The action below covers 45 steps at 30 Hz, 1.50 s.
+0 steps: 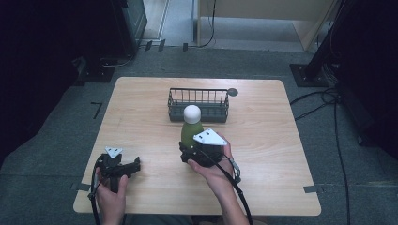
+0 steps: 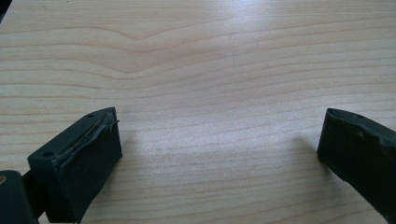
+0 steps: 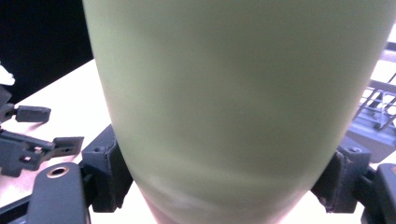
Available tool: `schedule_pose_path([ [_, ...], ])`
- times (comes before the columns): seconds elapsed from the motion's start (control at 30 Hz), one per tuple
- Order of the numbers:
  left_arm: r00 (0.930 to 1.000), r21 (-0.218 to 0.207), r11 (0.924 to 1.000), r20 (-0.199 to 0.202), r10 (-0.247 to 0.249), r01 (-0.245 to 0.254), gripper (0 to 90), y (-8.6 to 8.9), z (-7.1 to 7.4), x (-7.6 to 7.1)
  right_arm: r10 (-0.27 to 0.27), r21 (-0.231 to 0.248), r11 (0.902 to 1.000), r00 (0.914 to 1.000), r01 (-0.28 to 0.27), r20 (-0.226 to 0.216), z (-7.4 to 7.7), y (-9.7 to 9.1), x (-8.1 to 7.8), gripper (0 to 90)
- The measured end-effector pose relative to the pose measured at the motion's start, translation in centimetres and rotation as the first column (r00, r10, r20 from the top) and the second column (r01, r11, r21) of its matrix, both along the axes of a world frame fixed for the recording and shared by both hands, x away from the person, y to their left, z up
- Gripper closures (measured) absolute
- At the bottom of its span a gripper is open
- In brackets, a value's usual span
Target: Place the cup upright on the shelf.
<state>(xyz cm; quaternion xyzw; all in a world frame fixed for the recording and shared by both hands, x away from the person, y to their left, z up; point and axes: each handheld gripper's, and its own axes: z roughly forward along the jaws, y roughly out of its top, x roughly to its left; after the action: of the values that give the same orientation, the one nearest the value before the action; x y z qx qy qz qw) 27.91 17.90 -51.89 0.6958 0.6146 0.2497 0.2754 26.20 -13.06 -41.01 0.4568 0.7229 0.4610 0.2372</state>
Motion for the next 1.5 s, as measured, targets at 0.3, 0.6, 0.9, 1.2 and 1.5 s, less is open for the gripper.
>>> schedule_pose_path([
  [0.3,1.0000,0.001,1.0000,-0.001,0.000,0.000,0.0,0.0,0.0,0.0,-0.016,-0.018,0.9997,0.9998,0.016,0.015,1.1,-0.4,1.6,20.4],
  [0.6,1.0000,0.001,1.0000,0.000,0.000,0.000,0.0,0.0,0.0,0.0,-0.030,-0.017,0.9994,0.9992,0.030,0.027,2.4,-0.7,3.5,20.5],
  [0.9,1.0000,0.000,1.0000,0.001,0.000,0.000,0.0,0.0,0.0,0.0,-0.052,-0.020,0.9984,0.9982,0.053,0.028,3.5,-1.3,5.2,20.5],
  [1.2,1.0000,0.001,1.0000,0.000,0.000,0.000,0.0,0.0,0.0,0.0,-0.085,-0.026,0.9959,0.9958,0.086,0.032,4.5,-2.2,7.2,20.5],
  [1.5,1.0000,0.000,1.0000,0.000,0.000,0.000,0.0,0.0,0.0,0.0,-0.114,-0.035,0.9926,0.9923,0.116,0.048,5.6,-2.9,8.9,20.5],
])
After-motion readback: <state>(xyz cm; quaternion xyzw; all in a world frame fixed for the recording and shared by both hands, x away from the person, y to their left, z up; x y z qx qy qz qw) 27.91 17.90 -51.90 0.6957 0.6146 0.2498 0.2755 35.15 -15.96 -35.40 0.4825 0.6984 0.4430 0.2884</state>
